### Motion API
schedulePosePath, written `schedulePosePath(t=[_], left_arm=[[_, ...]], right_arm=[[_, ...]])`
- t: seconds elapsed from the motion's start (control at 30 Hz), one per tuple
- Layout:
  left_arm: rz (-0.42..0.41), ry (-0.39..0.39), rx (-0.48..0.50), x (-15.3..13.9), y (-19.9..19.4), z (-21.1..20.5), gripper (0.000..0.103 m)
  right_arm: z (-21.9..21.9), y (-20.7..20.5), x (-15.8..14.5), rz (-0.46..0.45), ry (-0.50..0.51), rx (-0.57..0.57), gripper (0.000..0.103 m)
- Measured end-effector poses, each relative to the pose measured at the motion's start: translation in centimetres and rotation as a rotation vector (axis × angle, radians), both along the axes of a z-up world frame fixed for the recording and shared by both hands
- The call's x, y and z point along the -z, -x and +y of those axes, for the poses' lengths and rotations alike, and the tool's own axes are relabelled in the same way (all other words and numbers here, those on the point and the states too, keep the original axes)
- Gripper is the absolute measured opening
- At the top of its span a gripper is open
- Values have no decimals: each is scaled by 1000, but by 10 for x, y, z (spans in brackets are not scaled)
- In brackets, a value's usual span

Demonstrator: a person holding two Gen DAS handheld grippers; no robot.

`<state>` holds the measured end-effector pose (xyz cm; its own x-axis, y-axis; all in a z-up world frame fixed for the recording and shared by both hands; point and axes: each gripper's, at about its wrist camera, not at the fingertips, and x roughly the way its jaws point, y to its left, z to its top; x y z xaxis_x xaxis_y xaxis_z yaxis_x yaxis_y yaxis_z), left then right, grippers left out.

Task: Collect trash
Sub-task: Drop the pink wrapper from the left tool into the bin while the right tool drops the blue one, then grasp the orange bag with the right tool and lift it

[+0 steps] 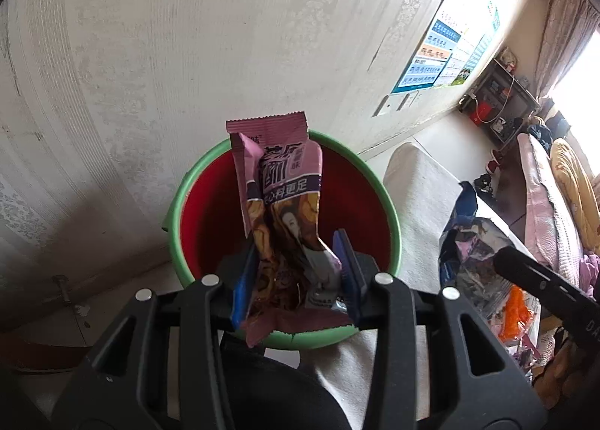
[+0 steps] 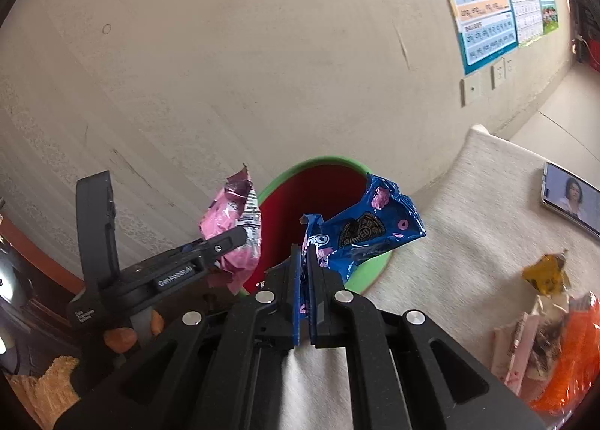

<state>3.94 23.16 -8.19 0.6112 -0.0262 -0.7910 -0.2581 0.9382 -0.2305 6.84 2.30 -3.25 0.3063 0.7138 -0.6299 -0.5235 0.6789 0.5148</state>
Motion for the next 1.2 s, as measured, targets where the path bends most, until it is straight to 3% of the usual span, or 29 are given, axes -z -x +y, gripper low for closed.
schedulePosePath(t=[0.1, 0.17, 0.2, 0.27, 0.33, 0.57, 0.77, 1.0, 1.1, 1.2], left_arm=[[13, -6, -20, 4, 0, 9, 40], [19, -11, -36, 6, 0, 11, 44], [20, -7, -42, 7, 1, 12, 46], [22, -10, -57, 9, 4, 14, 62], [18, -9, -66, 10, 8, 16, 66], [13, -7, -36, 11, 13, 8, 69], [8, -3, 30, 9, 13, -22, 70], [33, 16, 142, 15, 18, -74, 70], [59, 26, 190, 22, 23, -98, 70], [86, 33, 246, 29, 26, -121, 70]], right_arm=[[23, -9, -1, -17, -5, -39, 3], [32, -12, -1, -17, -10, -49, 10], [34, -14, 0, -15, -6, -47, 15], [32, -12, -1, -23, -6, -30, 35], [26, -8, -2, -31, -2, -15, 41], [-29, 14, -5, -74, 42, 41, 46], [-107, 31, 4, -94, 128, 200, 50], [-191, 21, 37, 17, 291, 406, 52], [-210, 16, 54, 70, 324, 437, 53], [-220, 12, 69, 113, 350, 427, 62]])
